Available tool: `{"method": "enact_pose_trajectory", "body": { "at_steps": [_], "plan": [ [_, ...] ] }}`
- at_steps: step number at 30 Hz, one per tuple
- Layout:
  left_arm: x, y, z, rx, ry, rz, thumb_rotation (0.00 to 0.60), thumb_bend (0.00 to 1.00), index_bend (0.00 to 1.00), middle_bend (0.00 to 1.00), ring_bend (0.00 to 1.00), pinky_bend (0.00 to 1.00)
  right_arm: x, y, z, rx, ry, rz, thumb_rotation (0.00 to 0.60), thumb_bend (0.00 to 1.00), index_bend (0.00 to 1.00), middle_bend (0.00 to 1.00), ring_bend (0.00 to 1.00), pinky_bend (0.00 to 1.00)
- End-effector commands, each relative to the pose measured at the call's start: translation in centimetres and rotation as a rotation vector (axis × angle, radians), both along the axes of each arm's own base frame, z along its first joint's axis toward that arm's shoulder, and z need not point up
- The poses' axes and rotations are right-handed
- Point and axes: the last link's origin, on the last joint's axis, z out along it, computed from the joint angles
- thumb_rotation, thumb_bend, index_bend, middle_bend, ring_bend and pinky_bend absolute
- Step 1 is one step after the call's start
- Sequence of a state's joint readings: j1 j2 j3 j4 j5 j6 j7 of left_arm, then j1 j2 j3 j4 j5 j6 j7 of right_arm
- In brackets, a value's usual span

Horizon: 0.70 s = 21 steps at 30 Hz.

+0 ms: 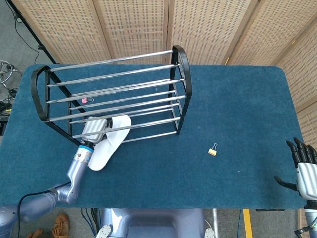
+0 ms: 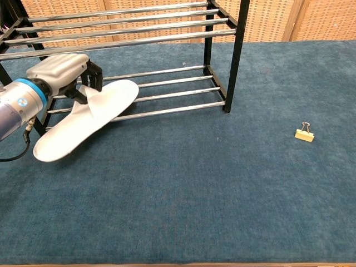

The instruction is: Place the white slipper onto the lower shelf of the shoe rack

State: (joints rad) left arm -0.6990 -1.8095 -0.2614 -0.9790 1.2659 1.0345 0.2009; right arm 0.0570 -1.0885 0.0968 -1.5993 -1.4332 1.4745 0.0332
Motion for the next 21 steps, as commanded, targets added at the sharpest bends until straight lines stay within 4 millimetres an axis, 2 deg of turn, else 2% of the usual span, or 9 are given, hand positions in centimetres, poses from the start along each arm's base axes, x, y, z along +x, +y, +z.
{"method": "enact_pose_trajectory", "body": {
  "at_steps": [1,21],
  "plan": [
    [0.4,0.4,0.1,0.016,0.005,-0.003,0.6,0.65,0.78,0.59,0.49,0.57,-0.1,-0.1,0.0,0.002,-0.001,-0.003,0.6,0.0,0.0,0.0,0.0,0.0],
    [1.6,1.5,-0.3,0.143,0.085,0.205,0.6,0.64,0.79,0.6,0.51,0.59,-0.4,-0.2,0.1,0.008,-0.013,-0.017,0.6,0.0,0.0,0.0,0.0,0.0]
  ]
}}
